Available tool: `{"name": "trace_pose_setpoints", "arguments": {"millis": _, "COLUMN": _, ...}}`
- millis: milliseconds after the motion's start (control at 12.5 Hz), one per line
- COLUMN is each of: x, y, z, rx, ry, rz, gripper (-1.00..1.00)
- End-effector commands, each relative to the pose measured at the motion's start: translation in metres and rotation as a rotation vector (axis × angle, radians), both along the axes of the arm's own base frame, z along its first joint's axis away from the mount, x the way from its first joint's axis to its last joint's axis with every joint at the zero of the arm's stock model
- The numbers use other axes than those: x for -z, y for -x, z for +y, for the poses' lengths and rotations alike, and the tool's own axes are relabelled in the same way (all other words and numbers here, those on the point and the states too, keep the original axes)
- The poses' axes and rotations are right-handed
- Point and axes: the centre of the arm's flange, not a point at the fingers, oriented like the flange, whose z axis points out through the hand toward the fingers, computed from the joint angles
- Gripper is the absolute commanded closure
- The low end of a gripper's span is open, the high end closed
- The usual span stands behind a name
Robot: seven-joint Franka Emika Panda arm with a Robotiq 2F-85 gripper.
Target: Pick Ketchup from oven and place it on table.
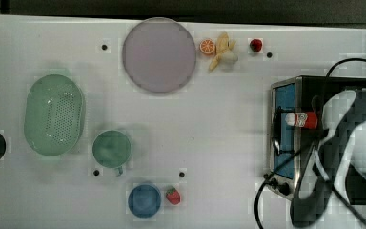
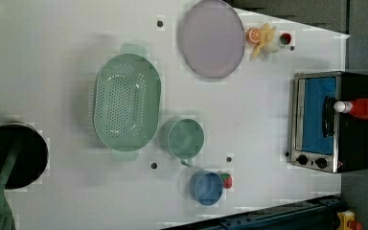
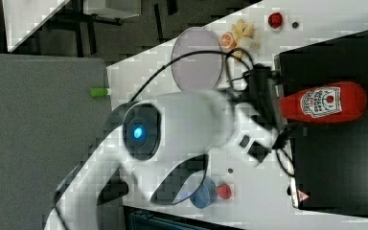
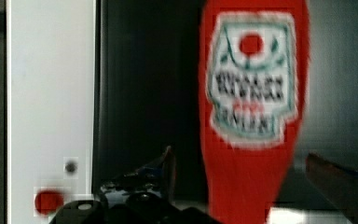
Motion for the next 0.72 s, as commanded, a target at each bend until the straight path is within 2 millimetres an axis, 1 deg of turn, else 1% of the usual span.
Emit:
{"name": "trace_pose_setpoints", "arguments": {"millis": 80, "x": 0.012, "y": 0.012, "z": -0.026, "rx": 0.087, "ry": 0.021, "rz": -0.002, "gripper": -1.00}}
{"name": "trace_pose_setpoints", "arguments": {"millis": 320, "x": 0.030, "y": 0.011, "z": -0.030, "rx": 0.094, "ry": 0.037, "rz": 0.009, "gripper": -1.00}}
{"name": "trace_pose_setpoints", "arguments": {"millis": 400, "x": 0.034, "y": 0.010, "z": -0.029, "rx": 0.098, "ry": 0.029, "rz": 0.008, "gripper": -0.93}}
{"name": "trace_pose_setpoints", "arguments": {"millis": 560, "x": 0.035, "y": 0.009, "z": -0.032, "rx": 0.102, "ry": 0.045, "rz": -0.006, "gripper": -0.44}}
{"name": "trace_pose_setpoints", "arguments": {"millis": 640, "x": 0.033, "y": 0.009, "z": -0.032, "rx": 0.102, "ry": 0.046, "rz": -0.008, "gripper": -0.27}}
{"name": "trace_pose_setpoints", "arguments": {"millis": 720, "x": 0.033, "y": 0.010, "z": -0.034, "rx": 0.104, "ry": 0.047, "rz": -0.008, "gripper": -0.27}}
